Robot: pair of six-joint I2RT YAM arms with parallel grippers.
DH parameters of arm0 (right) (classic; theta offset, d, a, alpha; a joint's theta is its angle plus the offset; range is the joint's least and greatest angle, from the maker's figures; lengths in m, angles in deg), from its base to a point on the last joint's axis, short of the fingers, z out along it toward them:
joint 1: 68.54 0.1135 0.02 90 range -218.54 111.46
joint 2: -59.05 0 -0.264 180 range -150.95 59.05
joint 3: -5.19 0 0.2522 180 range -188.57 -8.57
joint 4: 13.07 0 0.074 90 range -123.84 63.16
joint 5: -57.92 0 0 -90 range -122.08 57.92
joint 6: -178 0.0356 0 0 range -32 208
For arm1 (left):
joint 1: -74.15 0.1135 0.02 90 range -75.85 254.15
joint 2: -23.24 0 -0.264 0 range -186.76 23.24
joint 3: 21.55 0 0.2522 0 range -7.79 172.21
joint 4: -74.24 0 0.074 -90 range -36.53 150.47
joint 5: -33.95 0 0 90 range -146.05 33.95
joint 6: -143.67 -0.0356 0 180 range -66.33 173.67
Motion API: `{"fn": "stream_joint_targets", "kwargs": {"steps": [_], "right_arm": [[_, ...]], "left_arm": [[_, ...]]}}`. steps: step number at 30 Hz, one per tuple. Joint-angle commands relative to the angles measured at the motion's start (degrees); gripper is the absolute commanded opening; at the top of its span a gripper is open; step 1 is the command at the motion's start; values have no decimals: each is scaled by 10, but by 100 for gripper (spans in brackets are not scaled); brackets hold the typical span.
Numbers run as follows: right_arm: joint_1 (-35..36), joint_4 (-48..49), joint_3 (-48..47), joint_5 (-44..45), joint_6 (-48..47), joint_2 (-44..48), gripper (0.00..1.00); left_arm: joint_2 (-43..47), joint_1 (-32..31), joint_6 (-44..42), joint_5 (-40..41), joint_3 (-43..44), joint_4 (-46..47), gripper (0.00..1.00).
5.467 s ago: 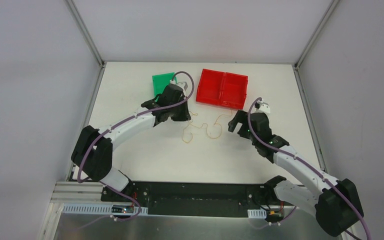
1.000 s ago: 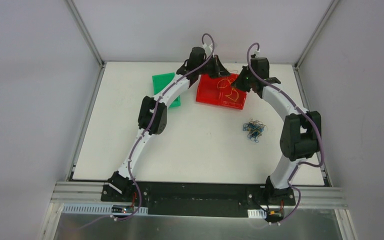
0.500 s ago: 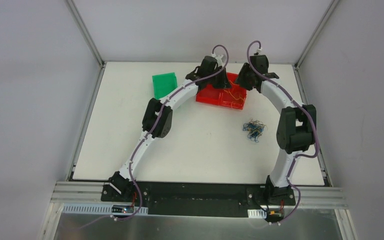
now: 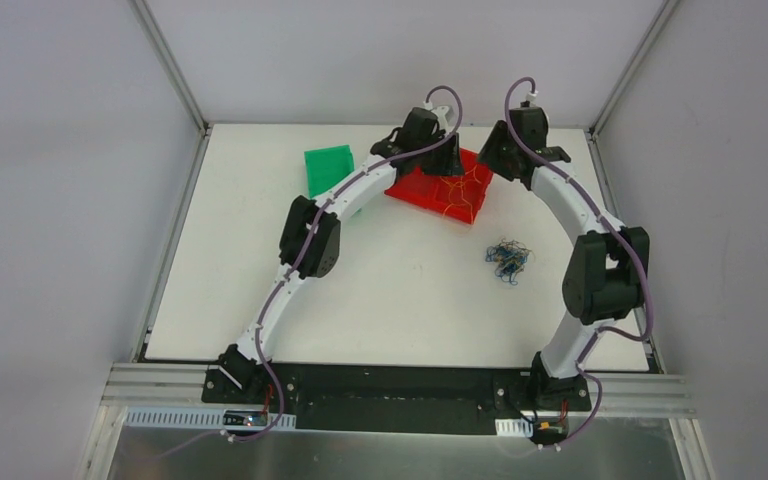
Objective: Untangle the cables
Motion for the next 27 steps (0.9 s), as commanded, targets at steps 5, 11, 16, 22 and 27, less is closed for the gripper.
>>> {"fn": "stream_joint_targets", "kwargs": {"steps": [5,11,16,22,27], "right_arm": [[16,-6,36,35,-4,36,52],[18,-31,13,82,-13,0,61],[20,-56,-20,110,-18,-39,61],[32,-64,-29,112,-22,-75,61],[41,-59,-5,97,-16,-76,51]], "left_arm": [[102,-1,-15,-1,-42,-18,50],[193,-2,-39,11,-113,-31,58],[285,-1,-57,68,-189,-54,70],[388,-1,-18,113,-287,-58,75],[455,-2,16,114,-367,-58,74]]}}
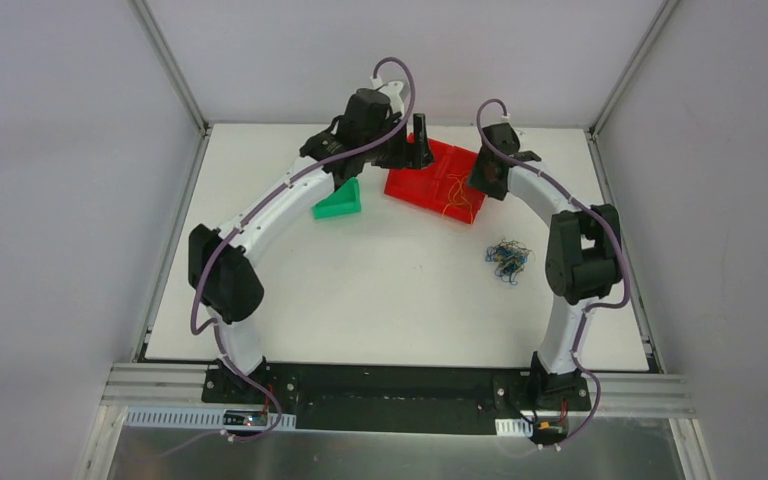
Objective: Untangle the cables
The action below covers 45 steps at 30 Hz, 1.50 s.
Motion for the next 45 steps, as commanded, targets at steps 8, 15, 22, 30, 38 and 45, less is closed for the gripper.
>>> {"fn": "stream_joint_targets", "kwargs": {"steps": [8,15,22,30,38,45], "right_arm": [[34,11,102,7,2,66,31],[63,-2,145,4,2,117,28],[92,-23,166,11,0,158,72],[178,18,229,95,0,219,68],[282,51,182,248,-117,107,65],[316,52,141,342,-206,25,57]], "left_arm": [[159,-2,52,54,-203,1,73],[217,-4,60,64,-298,34,72],[232,-21,72,81,-374,73,71],[308,-30,74,117,-484,130,73],[380,-30,42,157,-532,151,74],[418,-30,36,180,-545,151,75]]}}
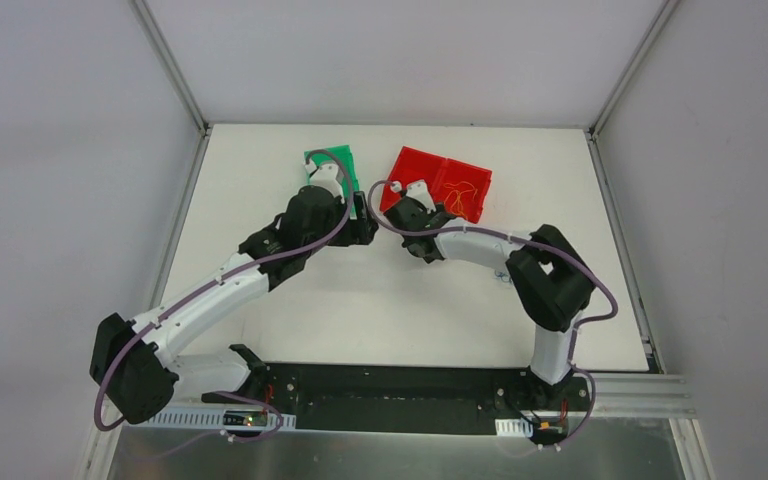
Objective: Untangle the cables
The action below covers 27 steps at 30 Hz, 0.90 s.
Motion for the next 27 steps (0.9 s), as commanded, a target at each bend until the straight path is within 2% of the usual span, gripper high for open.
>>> {"fn": "stream_joint_targets", "kwargs": {"steps": [1,5,11,12,19,27], "right_arm": [[8,9,-31,99,-72,-25,55],[15,14,-40,147,-93,-50,42],[16,28,-30,146,-94,-28,4],[16,33,-25,138,-94,-18,0],[1,23,-46,48,-91,33,0],[-101,-13,-124,-119,-37,34,0]], "left_arm": [[20,0,-16,28,-5,18,75],[17,0,-18,27,-4,18,75],[17,0,-19,28,-4,18,75],[17,0,-20,29,-4,18,75],[3,0,-22,29,2,17,76],[-15,0,-25,27,10,13,76]]}}
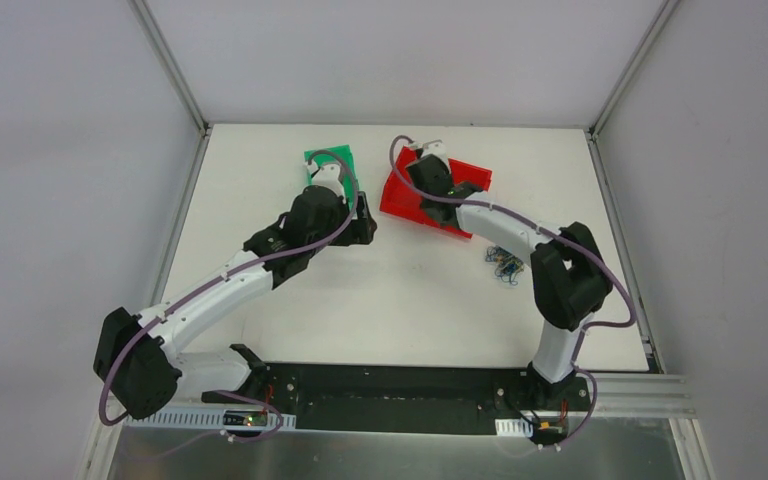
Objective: Untangle the cables
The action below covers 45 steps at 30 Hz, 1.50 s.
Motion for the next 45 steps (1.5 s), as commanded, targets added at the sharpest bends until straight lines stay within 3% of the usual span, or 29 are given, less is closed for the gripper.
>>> {"fn": "stream_joint_targets", "kwargs": {"steps": [1,7,14,16,25,30,37,40,45], "right_arm": [[-60,-24,-57,-102,40,11,0],[-125,-42,-128,-158,69,-65,0],[-130,-65,-162,-158,95,-132,0],[-130,-63,-158,-159,101,-118,22],[-130,-128,-176,-175,127,0,56],[-132,-152,-107,-164,166,106,60],[-186,-130,107,-124,246,277,58],[-219,-117,159,-131,255,296,57],[-264,-108,174,-160,261,249,56]], "left_arm": [[-7,0,-15,-2,11,11,76],[-14,-1,-15,-5,14,11,76],[-27,-1,-14,-17,20,6,76],[-29,-1,-14,-18,22,5,76],[-33,-1,-14,-20,28,-4,76],[-46,-1,-12,-32,35,-7,79],[-73,-1,-4,-65,49,-10,81],[-85,0,-3,-77,54,-11,82],[-101,0,-3,-89,61,-13,82]]}}
